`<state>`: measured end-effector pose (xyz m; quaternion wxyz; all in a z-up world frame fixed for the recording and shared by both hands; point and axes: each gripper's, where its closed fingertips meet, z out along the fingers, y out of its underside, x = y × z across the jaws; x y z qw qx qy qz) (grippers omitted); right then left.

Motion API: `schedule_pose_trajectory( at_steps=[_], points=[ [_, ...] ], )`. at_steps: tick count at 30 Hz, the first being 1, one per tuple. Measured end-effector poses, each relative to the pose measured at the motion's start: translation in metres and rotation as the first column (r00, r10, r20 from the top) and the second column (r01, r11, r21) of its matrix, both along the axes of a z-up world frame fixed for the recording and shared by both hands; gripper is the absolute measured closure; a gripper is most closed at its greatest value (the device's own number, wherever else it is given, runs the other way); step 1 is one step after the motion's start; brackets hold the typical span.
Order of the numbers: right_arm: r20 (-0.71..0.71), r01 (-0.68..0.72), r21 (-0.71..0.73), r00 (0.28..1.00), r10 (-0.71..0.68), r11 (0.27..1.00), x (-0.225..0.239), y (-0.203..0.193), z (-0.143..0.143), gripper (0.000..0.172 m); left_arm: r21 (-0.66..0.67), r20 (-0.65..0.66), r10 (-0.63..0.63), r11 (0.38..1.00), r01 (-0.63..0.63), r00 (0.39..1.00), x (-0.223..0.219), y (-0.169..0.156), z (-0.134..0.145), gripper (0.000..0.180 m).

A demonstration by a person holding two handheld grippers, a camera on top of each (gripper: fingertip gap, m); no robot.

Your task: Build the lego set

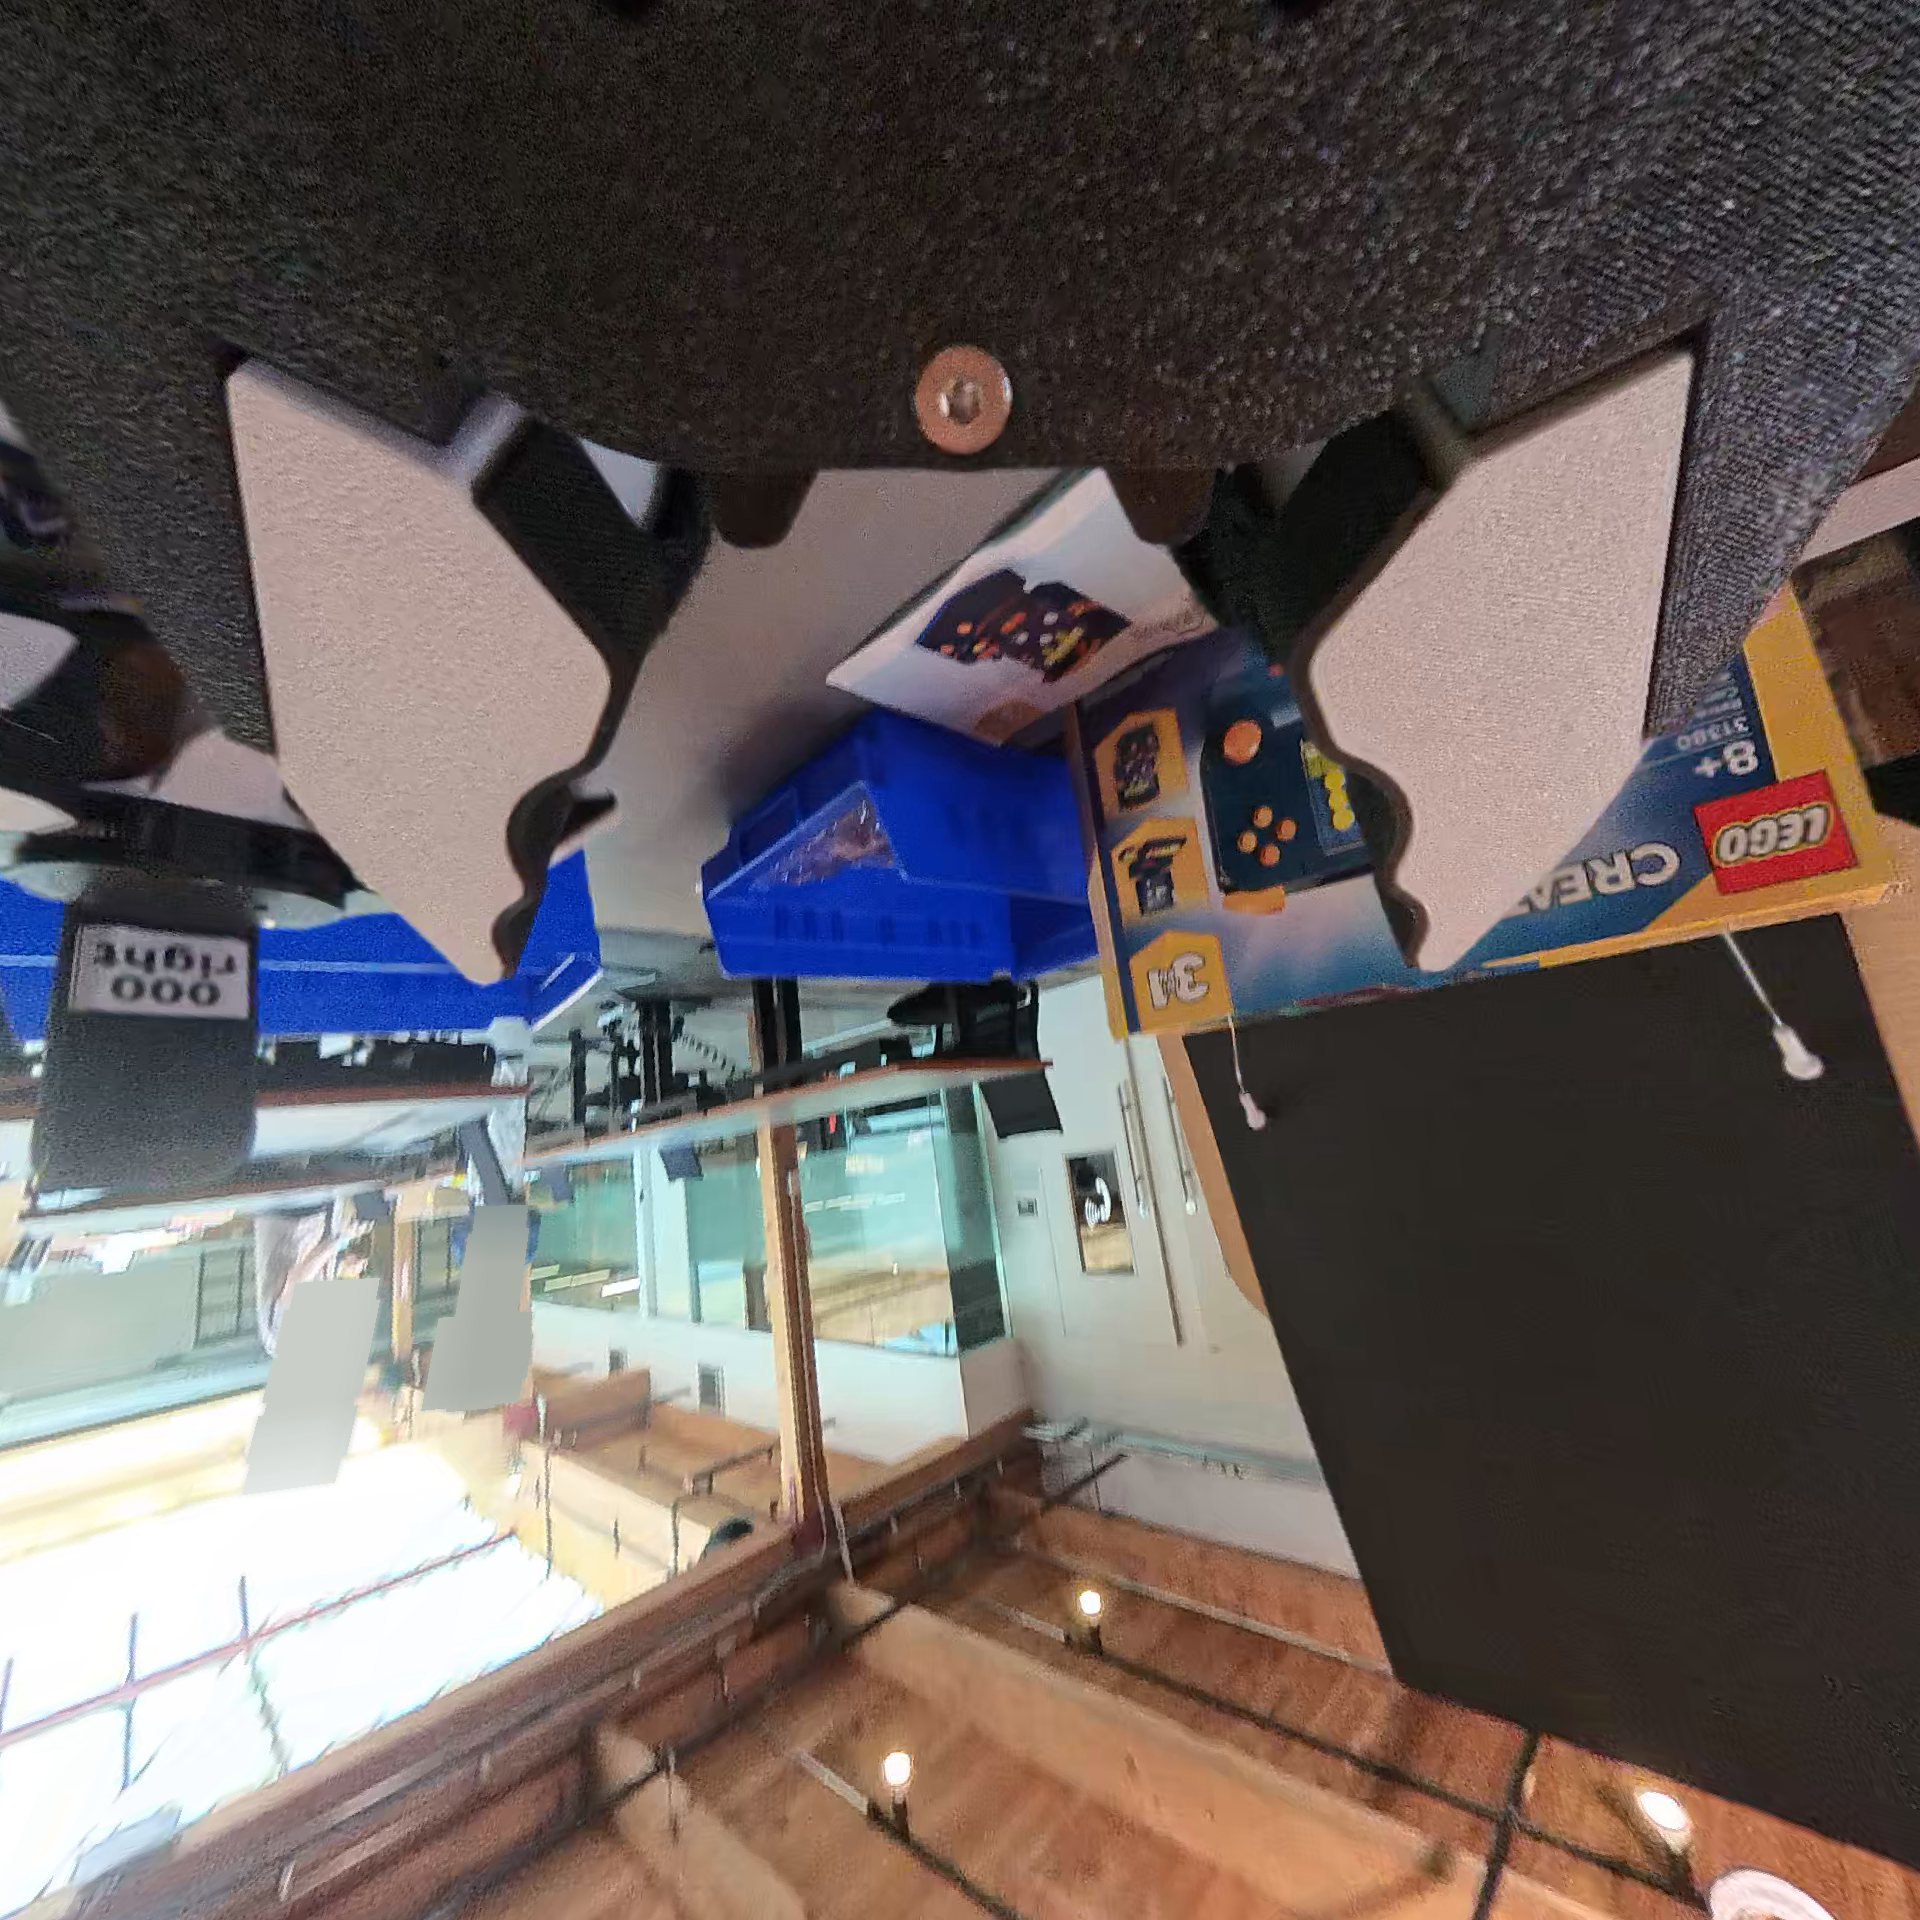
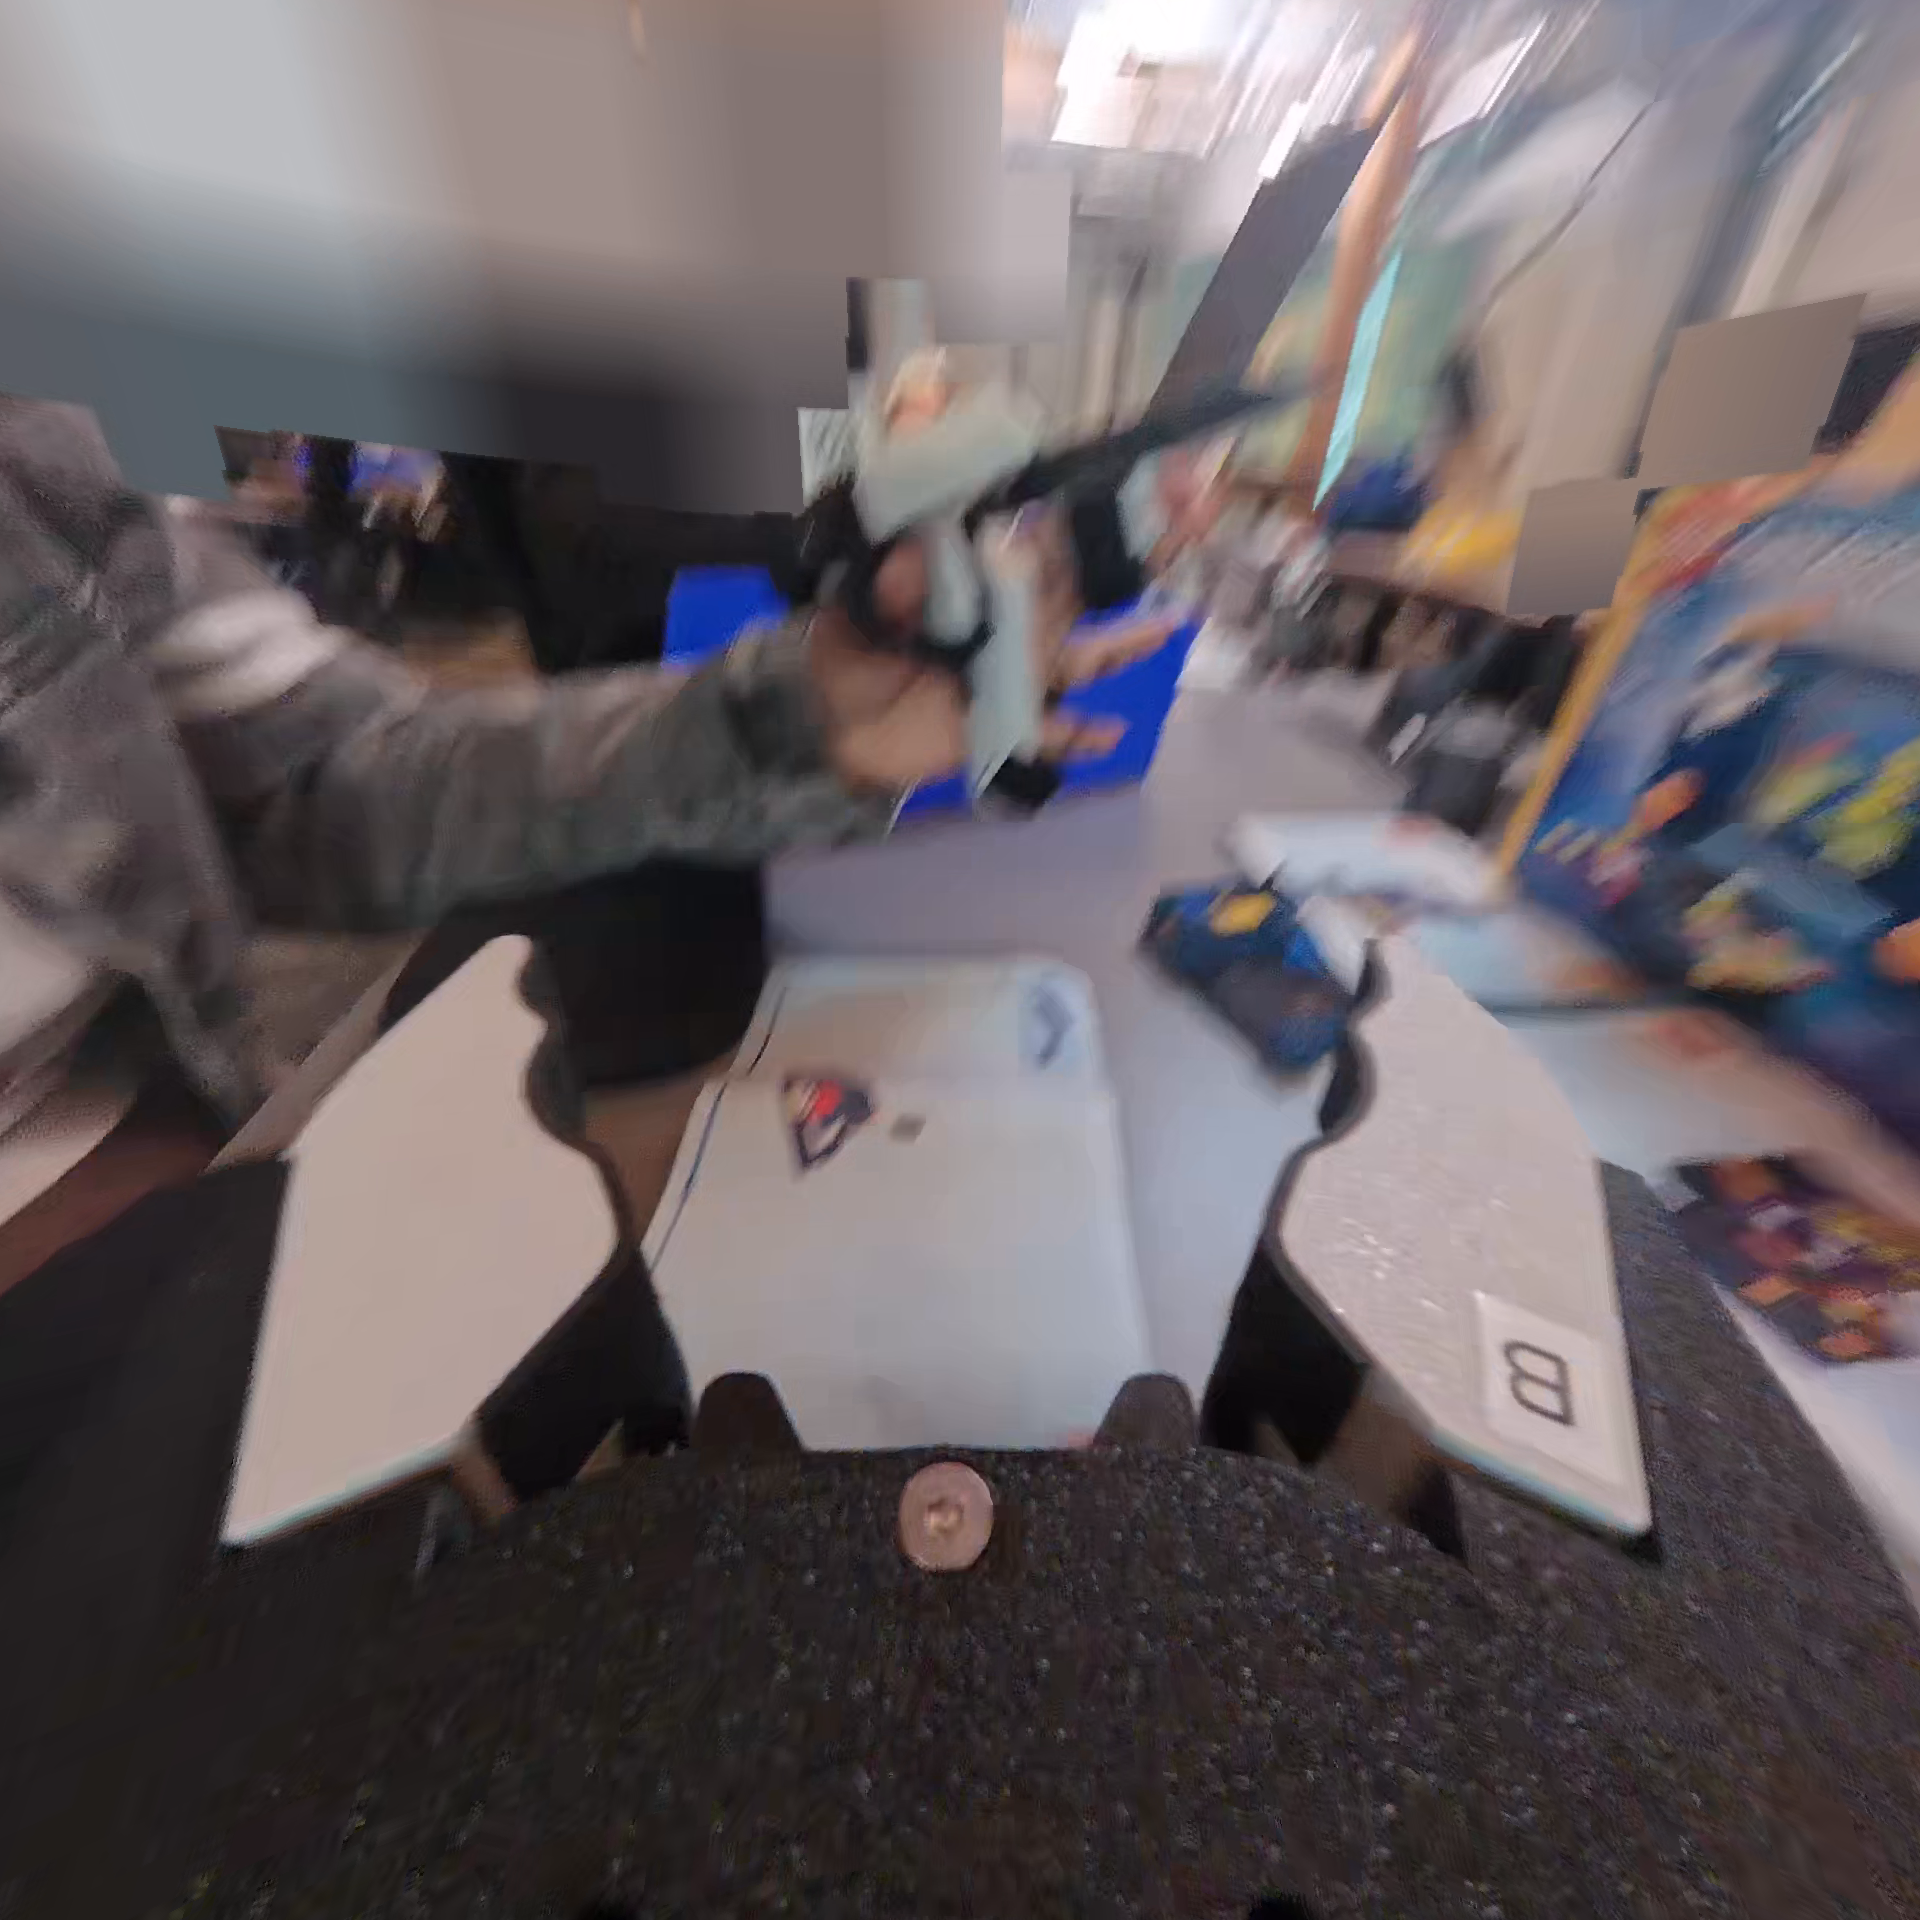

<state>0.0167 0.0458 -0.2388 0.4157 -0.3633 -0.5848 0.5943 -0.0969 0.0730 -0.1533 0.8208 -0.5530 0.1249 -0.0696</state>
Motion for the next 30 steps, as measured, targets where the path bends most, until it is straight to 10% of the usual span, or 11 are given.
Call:
schedule_pose_trajectory(
  at_steps=[4,11,14,16,17,22,26,30],
  points=[
    [-0.314,0.242,0.021,0.923,-0.223,0.97,0.02,0.036,0.052,0.025,0.096,0.033,-0.009,0.995,0.006,0.999,-0.003,-0.012,0.018,0.034],
    [-0.469,0.406,0.071,0.82,-0.329,0.911,0.035,0.046,0.075,0.025,0.128,-0.02,-0.064,0.99,0.066,0.998,0.01,-0.015,0.018,0.052],
    [-0.485,0.523,0.145,0.777,-0.401,0.84,0.036,0.059,0.07,0.07,0.059,-0.158,-0.078,0.994,0.088,0.984,0.025,-0.009,0.002,0.095],
    [-0.455,0.599,0.181,0.754,-0.473,0.78,0.04,0.071,0.065,0.144,0.033,-0.289,-0.026,0.999,0.037,0.957,0.033,-0.009,-0.006,0.171],
    [-0.419,0.628,0.172,0.744,-0.521,0.759,0.041,0.079,0.062,0.172,0.008,-0.328,-0.029,0.999,0.034,0.944,0.039,-0.011,-0.009,0.18],
    [-0.356,0.618,0.112,0.756,-0.549,0.778,0.044,0.086,0.058,0.172,-0.255,-0.393,-0.107,0.967,0.004,0.913,0.07,-0.041,-0.025,0.18],
    [-0.326,0.65,0.126,0.741,-0.587,0.749,0.042,0.095,0.05,0.172,-0.401,-0.552,0.061,0.855,-0.329,0.832,0.022,-0.094,-0.053,0.162],
    [-0.318,0.657,0.111,0.734,-0.6,0.746,0.04,0.097,0.047,0.169,-0.546,-0.514,0.371,0.554,-0.629,0.773,-0.107,-0.194,-0.053,0.154]
  ],
)
